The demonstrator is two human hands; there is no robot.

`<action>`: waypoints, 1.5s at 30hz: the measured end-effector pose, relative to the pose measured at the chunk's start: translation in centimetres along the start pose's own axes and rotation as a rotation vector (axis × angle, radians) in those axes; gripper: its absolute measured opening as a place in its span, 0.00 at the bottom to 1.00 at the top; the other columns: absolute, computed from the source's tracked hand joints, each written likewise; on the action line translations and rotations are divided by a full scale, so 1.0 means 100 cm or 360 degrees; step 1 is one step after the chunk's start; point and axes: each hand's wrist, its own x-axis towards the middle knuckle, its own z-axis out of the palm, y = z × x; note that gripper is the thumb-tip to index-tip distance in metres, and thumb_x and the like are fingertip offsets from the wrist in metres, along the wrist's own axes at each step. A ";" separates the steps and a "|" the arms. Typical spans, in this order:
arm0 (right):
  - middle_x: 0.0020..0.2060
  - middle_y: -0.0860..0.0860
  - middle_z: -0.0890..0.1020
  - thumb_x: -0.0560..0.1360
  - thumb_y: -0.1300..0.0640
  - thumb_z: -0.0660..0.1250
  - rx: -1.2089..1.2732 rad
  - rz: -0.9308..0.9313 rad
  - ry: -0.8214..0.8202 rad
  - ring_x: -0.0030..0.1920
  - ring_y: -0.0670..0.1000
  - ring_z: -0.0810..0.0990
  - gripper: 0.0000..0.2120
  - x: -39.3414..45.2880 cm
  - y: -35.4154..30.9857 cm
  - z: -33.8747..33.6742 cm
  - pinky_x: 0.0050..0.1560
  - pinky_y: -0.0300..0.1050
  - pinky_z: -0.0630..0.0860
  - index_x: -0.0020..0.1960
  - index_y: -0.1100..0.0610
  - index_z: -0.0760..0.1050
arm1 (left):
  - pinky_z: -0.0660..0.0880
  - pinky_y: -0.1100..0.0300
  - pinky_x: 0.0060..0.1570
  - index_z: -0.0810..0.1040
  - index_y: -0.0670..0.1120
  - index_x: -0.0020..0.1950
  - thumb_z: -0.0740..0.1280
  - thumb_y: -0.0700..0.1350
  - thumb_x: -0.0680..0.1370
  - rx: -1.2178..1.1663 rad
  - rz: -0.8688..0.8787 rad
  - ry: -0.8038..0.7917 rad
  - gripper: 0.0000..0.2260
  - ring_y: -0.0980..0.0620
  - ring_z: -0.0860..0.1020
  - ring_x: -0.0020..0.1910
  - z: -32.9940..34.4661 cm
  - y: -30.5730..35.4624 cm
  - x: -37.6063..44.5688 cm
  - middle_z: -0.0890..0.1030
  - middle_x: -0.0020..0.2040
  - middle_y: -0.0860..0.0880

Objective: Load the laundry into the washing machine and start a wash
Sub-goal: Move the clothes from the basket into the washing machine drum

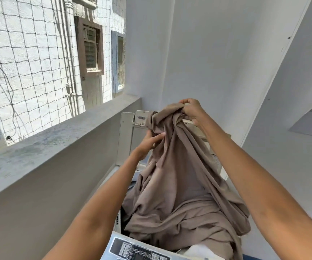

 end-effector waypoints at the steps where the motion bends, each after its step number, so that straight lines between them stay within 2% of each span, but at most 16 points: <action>1: 0.51 0.57 0.77 0.75 0.72 0.57 0.0009 -0.0002 -0.0080 0.52 0.55 0.77 0.14 -0.006 0.005 0.003 0.54 0.52 0.78 0.57 0.61 0.74 | 0.76 0.58 0.50 0.62 0.53 0.70 0.69 0.52 0.76 0.0001 -0.0062 -0.0118 0.26 0.53 0.77 0.56 0.000 0.001 0.000 0.77 0.60 0.52; 3: 0.53 0.58 0.76 0.76 0.71 0.60 0.0088 0.0005 -0.0359 0.51 0.54 0.76 0.17 -0.021 0.018 0.009 0.48 0.45 0.77 0.63 0.63 0.72 | 0.76 0.57 0.54 0.65 0.51 0.69 0.71 0.52 0.74 0.0127 -0.0075 -0.0179 0.27 0.53 0.78 0.57 0.001 -0.002 -0.003 0.78 0.60 0.51; 5: 0.55 0.57 0.75 0.76 0.68 0.65 0.0197 0.0031 -0.0668 0.51 0.52 0.77 0.22 -0.032 0.033 0.011 0.47 0.43 0.77 0.68 0.59 0.67 | 0.76 0.64 0.49 0.73 0.43 0.62 0.71 0.42 0.75 0.0149 0.0048 0.0076 0.17 0.54 0.79 0.51 0.005 -0.010 0.000 0.80 0.55 0.46; 7: 0.59 0.55 0.74 0.74 0.64 0.70 0.0133 -0.0018 -0.0737 0.54 0.50 0.76 0.30 -0.036 0.051 0.010 0.48 0.42 0.78 0.71 0.54 0.62 | 0.75 0.66 0.41 0.77 0.41 0.51 0.67 0.35 0.76 0.0066 0.0194 0.0422 0.06 0.55 0.78 0.43 0.010 -0.008 0.001 0.80 0.47 0.43; 11: 0.70 0.58 0.65 0.71 0.55 0.74 -0.0882 -0.0094 -0.0655 0.64 0.54 0.72 0.42 -0.046 0.113 -0.005 0.60 0.49 0.74 0.76 0.59 0.53 | 0.75 0.66 0.35 0.77 0.41 0.45 0.59 0.33 0.78 -0.0394 0.0322 0.0797 0.08 0.56 0.76 0.37 0.001 0.028 0.012 0.78 0.37 0.48; 13: 0.62 0.60 0.73 0.73 0.54 0.71 -0.0972 0.0113 -0.0737 0.47 0.53 0.79 0.35 -0.057 0.151 -0.012 0.47 0.49 0.77 0.74 0.61 0.58 | 0.76 0.64 0.37 0.77 0.42 0.47 0.59 0.37 0.80 -0.0516 0.0286 0.0842 0.08 0.55 0.77 0.37 -0.012 0.049 0.020 0.78 0.39 0.48; 15: 0.49 0.60 0.81 0.75 0.51 0.69 -0.1067 0.0214 -0.0680 0.37 0.53 0.78 0.23 -0.066 0.178 -0.014 0.40 0.46 0.74 0.66 0.58 0.69 | 0.77 0.63 0.36 0.77 0.43 0.44 0.59 0.37 0.80 -0.0459 0.0284 0.0769 0.09 0.55 0.79 0.35 -0.023 0.059 0.023 0.79 0.38 0.47; 19: 0.48 0.62 0.83 0.76 0.57 0.63 -0.1323 0.0166 -0.0237 0.50 0.60 0.82 0.10 -0.063 0.186 -0.019 0.46 0.47 0.75 0.53 0.58 0.79 | 0.76 0.65 0.31 0.76 0.43 0.39 0.60 0.37 0.80 -0.0276 0.0178 0.0651 0.10 0.57 0.79 0.32 -0.028 0.050 0.017 0.78 0.35 0.47; 24: 0.31 0.59 0.80 0.68 0.69 0.56 -0.0713 0.0051 0.0260 0.29 0.59 0.80 0.11 -0.040 0.114 -0.049 0.38 0.49 0.74 0.38 0.59 0.75 | 0.75 0.50 0.52 0.76 0.41 0.53 0.59 0.37 0.79 0.0349 0.0013 0.0486 0.08 0.49 0.76 0.49 -0.032 0.007 0.012 0.79 0.49 0.41; 27: 0.27 0.52 0.75 0.69 0.68 0.53 -0.0239 -0.0147 0.0474 0.25 0.53 0.74 0.13 -0.013 0.039 -0.058 0.34 0.48 0.72 0.33 0.55 0.72 | 0.76 0.68 0.38 0.72 0.48 0.64 0.61 0.40 0.80 0.0361 -0.0013 0.0336 0.13 0.56 0.76 0.46 -0.024 -0.007 0.006 0.77 0.50 0.51; 29: 0.28 0.52 0.74 0.70 0.69 0.52 0.0054 -0.0262 0.0489 0.25 0.50 0.73 0.16 0.008 -0.014 -0.057 0.28 0.43 0.72 0.32 0.54 0.71 | 0.74 0.69 0.29 0.71 0.50 0.64 0.62 0.44 0.80 0.0239 -0.0113 0.0356 0.13 0.59 0.76 0.40 -0.017 -0.005 0.009 0.78 0.46 0.53; 33: 0.32 0.54 0.76 0.71 0.68 0.52 0.0189 -0.0456 0.0496 0.27 0.49 0.75 0.15 0.030 -0.077 -0.050 0.28 0.41 0.74 0.36 0.56 0.74 | 0.79 0.54 0.38 0.73 0.47 0.58 0.64 0.49 0.79 0.0220 -0.0192 0.0332 0.09 0.53 0.77 0.37 -0.011 0.008 0.019 0.78 0.49 0.46; 36: 0.35 0.54 0.78 0.70 0.70 0.53 0.0161 -0.0421 0.0502 0.30 0.51 0.78 0.15 0.030 -0.066 -0.044 0.27 0.37 0.75 0.42 0.58 0.76 | 0.76 0.57 0.39 0.72 0.46 0.57 0.61 0.50 0.81 0.0669 -0.0309 0.0128 0.10 0.52 0.77 0.35 -0.018 0.011 0.021 0.78 0.50 0.44; 41: 0.32 0.57 0.75 0.72 0.72 0.53 -0.0107 -0.0176 0.0228 0.24 0.49 0.77 0.13 0.026 -0.011 -0.028 0.22 0.36 0.75 0.37 0.60 0.73 | 0.71 0.48 0.62 0.67 0.46 0.71 0.59 0.50 0.81 0.1662 -0.1130 -0.0670 0.19 0.44 0.76 0.63 -0.044 0.006 0.000 0.72 0.69 0.46; 43: 0.33 0.57 0.74 0.73 0.72 0.53 -0.0219 -0.0059 0.0094 0.22 0.49 0.76 0.12 0.027 0.006 -0.020 0.19 0.37 0.74 0.40 0.60 0.72 | 0.72 0.51 0.57 0.67 0.42 0.71 0.61 0.48 0.81 0.1850 -0.1153 -0.0721 0.20 0.44 0.74 0.66 -0.051 0.009 -0.005 0.71 0.70 0.43; 45: 0.37 0.58 0.74 0.75 0.70 0.55 -0.0371 0.0095 -0.0091 0.26 0.53 0.76 0.09 0.025 0.018 -0.008 0.19 0.40 0.76 0.51 0.61 0.69 | 0.73 0.55 0.55 0.69 0.36 0.69 0.63 0.40 0.79 0.1801 -0.0915 -0.0503 0.19 0.44 0.74 0.62 -0.057 0.015 -0.001 0.72 0.68 0.39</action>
